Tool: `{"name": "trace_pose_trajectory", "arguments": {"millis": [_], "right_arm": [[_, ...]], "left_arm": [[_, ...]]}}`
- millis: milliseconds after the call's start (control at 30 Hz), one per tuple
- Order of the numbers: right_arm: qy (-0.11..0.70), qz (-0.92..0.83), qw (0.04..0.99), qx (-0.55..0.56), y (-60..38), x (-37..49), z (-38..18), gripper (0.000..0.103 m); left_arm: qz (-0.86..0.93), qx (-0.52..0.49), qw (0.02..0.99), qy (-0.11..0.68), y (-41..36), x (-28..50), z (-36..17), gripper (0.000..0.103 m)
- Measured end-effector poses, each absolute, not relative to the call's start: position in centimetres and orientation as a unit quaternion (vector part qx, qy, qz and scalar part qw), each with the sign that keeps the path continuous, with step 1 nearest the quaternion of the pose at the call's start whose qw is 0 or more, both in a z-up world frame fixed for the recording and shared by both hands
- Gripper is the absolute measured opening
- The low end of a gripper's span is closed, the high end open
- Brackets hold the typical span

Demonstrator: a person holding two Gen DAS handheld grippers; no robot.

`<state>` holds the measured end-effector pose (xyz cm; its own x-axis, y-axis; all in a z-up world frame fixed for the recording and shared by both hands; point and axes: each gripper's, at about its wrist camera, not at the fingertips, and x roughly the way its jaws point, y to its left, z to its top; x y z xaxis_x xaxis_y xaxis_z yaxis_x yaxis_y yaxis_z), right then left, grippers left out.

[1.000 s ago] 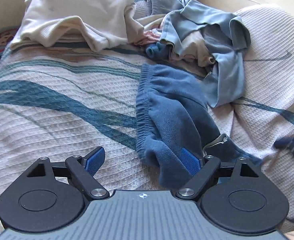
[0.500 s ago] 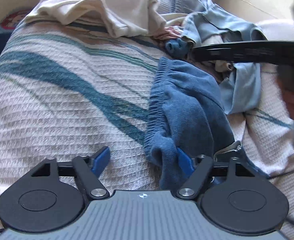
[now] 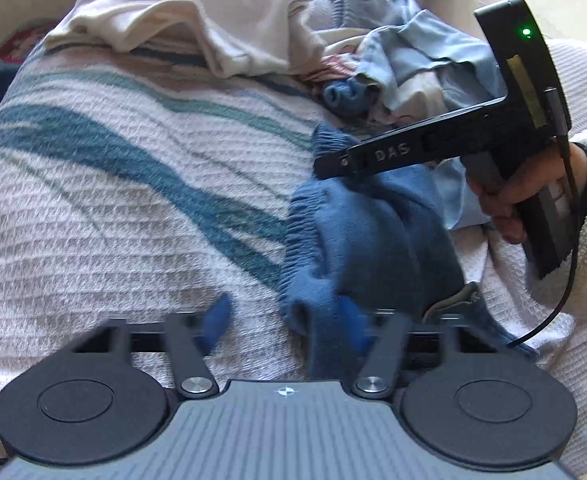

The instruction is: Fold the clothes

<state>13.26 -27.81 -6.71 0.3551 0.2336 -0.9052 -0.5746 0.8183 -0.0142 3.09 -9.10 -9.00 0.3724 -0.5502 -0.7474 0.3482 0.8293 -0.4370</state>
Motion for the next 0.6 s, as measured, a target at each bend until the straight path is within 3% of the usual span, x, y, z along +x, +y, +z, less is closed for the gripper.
{"name": "trace_pose_trajectory", "arguments": {"millis": [67,233,600], "right_arm": [[0.496,0.254,0.812,-0.175,-27.5,12.8,-5.9,0.017],[0.443,0.29,0.831,-0.174,-26.5,11.5,-1.7,0.014],[0.295,0.414,0.849,-0.143,-19.7,8.8,7.5,0.007]], "left_arm": [[-0.277,-0.104,0.824,0.482,-9.1,2.9,-8.6,0.019],[-0.266,-0.111,0.847,0.446,-7.7,2.6,-6.3,0.005],[-0.159,-0.175,0.902,0.362,2.8,1.1,0.9,0.004]]}}
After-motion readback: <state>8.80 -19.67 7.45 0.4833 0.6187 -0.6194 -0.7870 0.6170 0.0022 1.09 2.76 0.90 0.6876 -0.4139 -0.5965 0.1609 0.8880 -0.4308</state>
